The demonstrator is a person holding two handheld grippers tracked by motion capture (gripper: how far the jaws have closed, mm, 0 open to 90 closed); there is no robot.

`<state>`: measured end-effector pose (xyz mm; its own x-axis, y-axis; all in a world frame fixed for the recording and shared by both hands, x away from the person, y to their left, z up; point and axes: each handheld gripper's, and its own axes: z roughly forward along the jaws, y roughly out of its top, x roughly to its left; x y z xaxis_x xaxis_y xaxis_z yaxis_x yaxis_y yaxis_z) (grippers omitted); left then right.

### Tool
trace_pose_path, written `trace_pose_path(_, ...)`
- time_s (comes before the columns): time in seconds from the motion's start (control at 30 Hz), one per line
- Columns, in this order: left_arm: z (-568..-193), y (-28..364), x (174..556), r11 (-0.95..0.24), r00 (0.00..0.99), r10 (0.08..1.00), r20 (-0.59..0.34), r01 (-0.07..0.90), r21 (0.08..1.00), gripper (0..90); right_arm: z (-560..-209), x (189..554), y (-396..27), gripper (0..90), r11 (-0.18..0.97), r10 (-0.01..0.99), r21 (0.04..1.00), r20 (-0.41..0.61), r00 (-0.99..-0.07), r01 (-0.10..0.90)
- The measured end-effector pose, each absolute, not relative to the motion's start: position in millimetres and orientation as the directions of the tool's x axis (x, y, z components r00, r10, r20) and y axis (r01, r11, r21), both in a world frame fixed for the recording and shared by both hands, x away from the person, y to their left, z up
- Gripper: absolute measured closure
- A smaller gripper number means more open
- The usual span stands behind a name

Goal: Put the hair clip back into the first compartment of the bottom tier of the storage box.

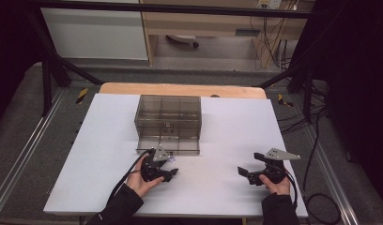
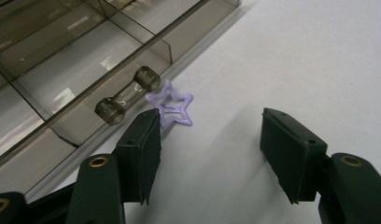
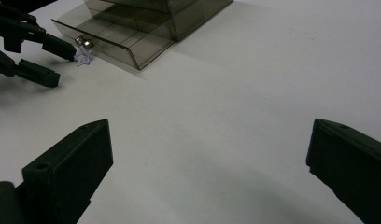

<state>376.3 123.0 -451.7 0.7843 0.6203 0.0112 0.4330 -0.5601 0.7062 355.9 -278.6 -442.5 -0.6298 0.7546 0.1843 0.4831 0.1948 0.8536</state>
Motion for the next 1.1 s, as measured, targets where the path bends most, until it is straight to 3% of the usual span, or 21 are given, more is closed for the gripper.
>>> trace_pose_path(0.33, -451.7, 125.1, 382.5, -0.535, 0.753, 0.658, 0.006, 0.462, 0.707, 39.0, -442.5, 355.8, -278.4, 1.3, 0.195, 0.754, 0.853, 0.185, -0.63, 0.484)
trace_pose_path(1.1, -450.8, 119.6, 385.2, -0.485, 0.724, 0.69, -0.006, 0.469, 0.739, 79.7, -441.8, 355.4, -278.8, 1.4, 0.191, 0.756, 0.855, 0.185, -0.628, 0.481)
